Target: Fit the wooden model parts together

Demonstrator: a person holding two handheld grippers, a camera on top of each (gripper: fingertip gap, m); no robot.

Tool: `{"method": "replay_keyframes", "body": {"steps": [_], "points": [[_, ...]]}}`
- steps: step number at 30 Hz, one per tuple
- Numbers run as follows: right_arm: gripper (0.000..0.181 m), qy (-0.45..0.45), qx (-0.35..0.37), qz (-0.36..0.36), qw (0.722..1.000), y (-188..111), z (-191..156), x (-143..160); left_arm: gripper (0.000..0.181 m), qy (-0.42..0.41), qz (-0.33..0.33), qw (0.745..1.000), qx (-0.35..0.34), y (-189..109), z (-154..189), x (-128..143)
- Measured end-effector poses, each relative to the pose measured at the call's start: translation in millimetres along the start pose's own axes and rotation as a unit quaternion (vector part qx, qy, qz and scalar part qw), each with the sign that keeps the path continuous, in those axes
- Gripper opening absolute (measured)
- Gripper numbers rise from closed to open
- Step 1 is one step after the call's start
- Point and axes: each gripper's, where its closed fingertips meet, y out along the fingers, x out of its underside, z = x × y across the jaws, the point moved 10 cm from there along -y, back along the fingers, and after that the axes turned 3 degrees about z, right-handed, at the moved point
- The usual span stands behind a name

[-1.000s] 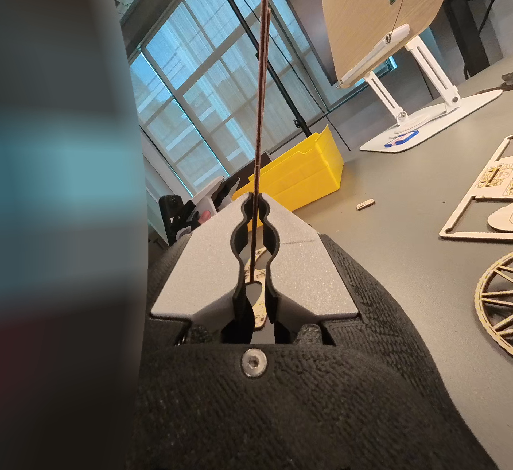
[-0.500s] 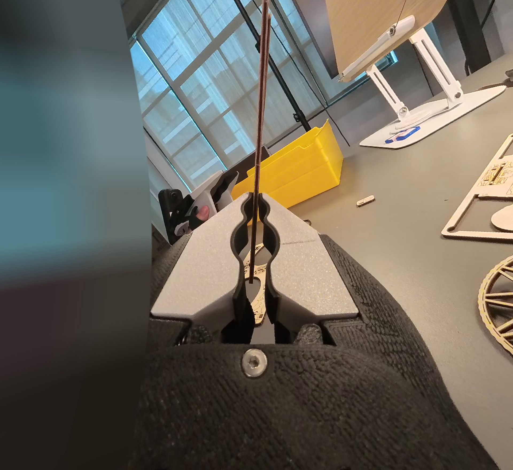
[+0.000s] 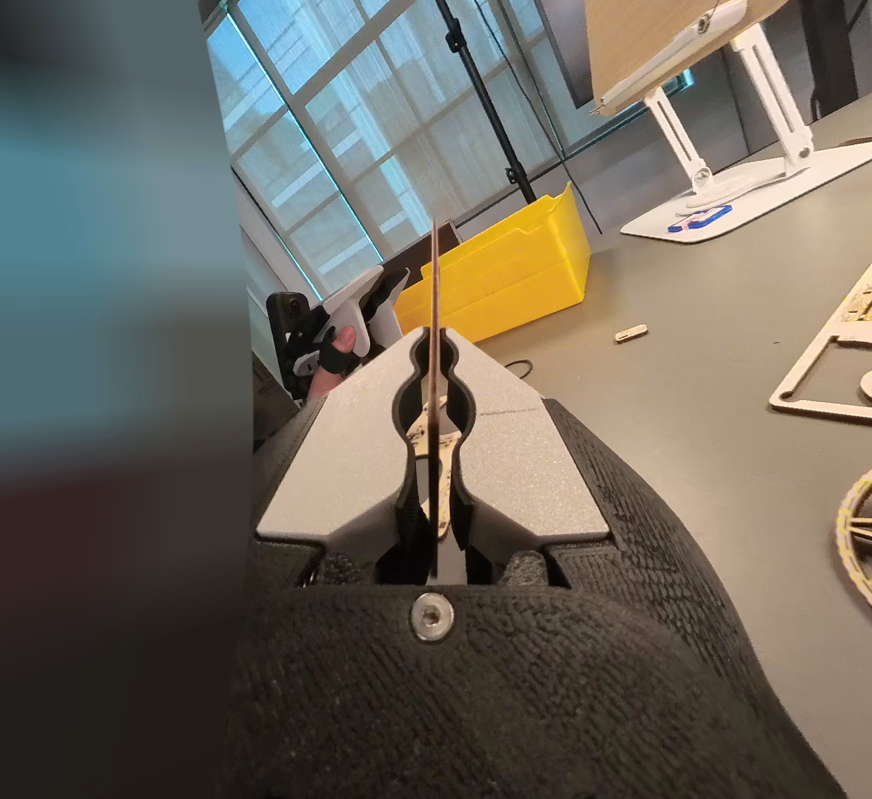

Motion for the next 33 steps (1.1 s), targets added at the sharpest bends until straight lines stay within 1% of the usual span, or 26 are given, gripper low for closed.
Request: {"method": "replay_keyframes", "body": {"steps": [1,4,10,13,15,18,24,28,33], "points": [[0.001,-0.004,-0.002,-0.004,1.0,1,-1,0,0.027,0.0,0.0,1.0,0.0,0,0,0],[0.001,-0.012,-0.009,-0.014,1.0,3,-3,2,0.027,-0.002,-0.001,1.0,0.001,0,0,0],[0.001,-0.015,-0.011,-0.011,1.0,3,-4,1,0.027,-0.002,-0.001,1.0,0.002,0,0,0],[0.001,-0.03,0.005,-0.007,1.0,2,-4,0,0.027,-0.002,-0.001,1.0,0.002,0,0,0],[0.001,-0.062,0.031,-0.014,0.997,1,-5,-1,0.026,-0.002,-0.001,1.0,0.002,0,0,0],[0.001,-0.14,0.084,-0.048,0.985,2,-9,0,0.026,-0.003,0.0,1.0,0.002,0,0,0],[0.001,-0.241,0.134,-0.111,0.955,11,-17,6,0.026,-0.003,0.0,1.0,0.003,0,0,0],[0.001,-0.269,0.163,-0.146,0.938,13,-17,9,0.026,-0.003,-0.001,1.0,0.004,0,0,0],[0.003,-0.278,0.188,-0.157,0.929,14,-16,10,0.026,-0.004,-0.001,1.0,0.004,0,0,0]]}}
